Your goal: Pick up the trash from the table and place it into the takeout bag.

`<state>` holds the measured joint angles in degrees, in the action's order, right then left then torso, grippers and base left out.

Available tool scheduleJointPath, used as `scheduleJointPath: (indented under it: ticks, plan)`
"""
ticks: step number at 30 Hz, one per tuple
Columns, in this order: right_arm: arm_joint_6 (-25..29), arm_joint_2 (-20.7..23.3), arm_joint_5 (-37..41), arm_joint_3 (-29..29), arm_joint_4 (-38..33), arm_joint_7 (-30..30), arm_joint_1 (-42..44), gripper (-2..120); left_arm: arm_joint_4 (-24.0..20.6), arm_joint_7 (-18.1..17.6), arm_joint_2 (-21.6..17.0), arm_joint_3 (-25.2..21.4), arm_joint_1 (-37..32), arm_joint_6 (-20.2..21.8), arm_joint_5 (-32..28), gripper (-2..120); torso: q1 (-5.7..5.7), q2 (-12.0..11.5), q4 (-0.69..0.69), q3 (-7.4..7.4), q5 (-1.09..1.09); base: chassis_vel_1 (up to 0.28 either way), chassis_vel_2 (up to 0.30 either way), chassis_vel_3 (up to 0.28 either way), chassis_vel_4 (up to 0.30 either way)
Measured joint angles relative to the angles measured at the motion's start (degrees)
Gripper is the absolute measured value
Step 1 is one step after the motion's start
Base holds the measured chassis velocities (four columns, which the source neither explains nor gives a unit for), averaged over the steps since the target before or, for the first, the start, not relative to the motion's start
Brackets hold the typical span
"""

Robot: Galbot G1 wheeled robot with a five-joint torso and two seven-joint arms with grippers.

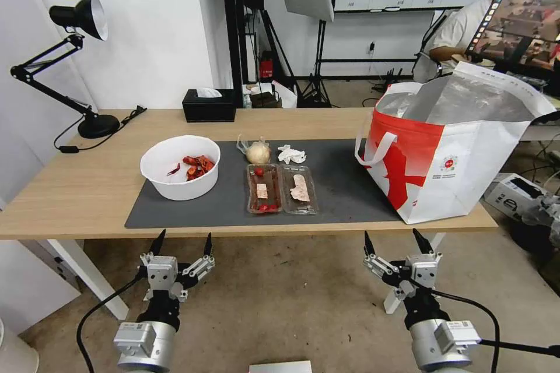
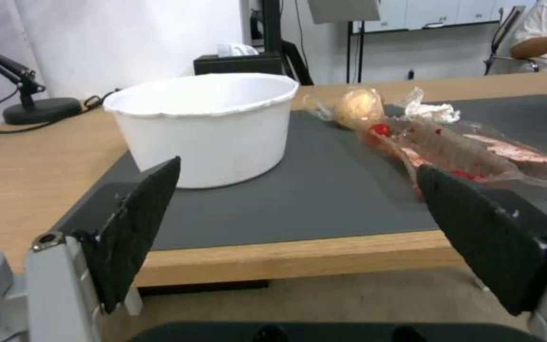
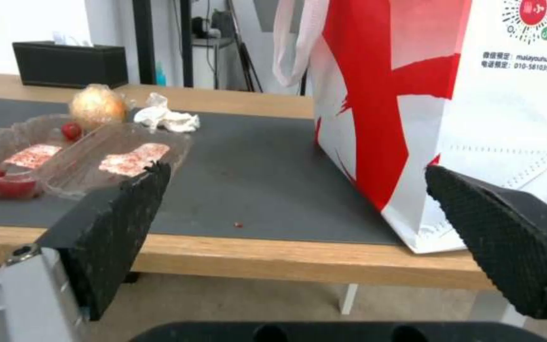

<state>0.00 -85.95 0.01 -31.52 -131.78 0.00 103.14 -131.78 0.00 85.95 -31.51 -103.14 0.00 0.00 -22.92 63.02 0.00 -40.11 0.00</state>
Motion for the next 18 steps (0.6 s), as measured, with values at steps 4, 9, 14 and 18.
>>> scheduleJointPath:
  ticks: [4, 9, 14, 18]
  plan:
    - [0.0, 0.0, 0.0, 0.0, 0.0, 0.0, 0.0, 100, 0.0, 0.0, 0.0, 0.0, 0.0, 0.0, 0.0, 100, 0.0, 0.0, 0.0, 0.0, 0.0, 0.0, 0.0, 0.0, 0.0]
    - [0.0, 0.0, 0.0, 0.0, 0.0, 0.0, 0.0, 100, 0.0, 0.0, 0.0, 0.0, 0.0, 0.0, 0.0, 100, 0.0, 0.0, 0.0, 0.0, 0.0, 0.0, 0.0, 0.0, 0.0]
    - [-3.54, 4.65, 5.1, -3.26, -0.91, -2.13, -0.18, 100, -1.37, 0.67, 0.64, -1.0, 1.03, 5.38, -6.34, 100, 0.0, 0.0, 0.0, 0.0, 0.01, 0.0, 0.0, 0.0, 0.0]
    - [-9.2, 11.99, 13.19, -8.55, -2.64, -5.67, -0.55, 100, -2.35, 1.54, 1.35, -1.47, 1.71, 8.9, -11.64, 100, 0.0, 0.0, 0.01, 0.0, -0.01, 0.0, 0.0, 0.0, 0.0]
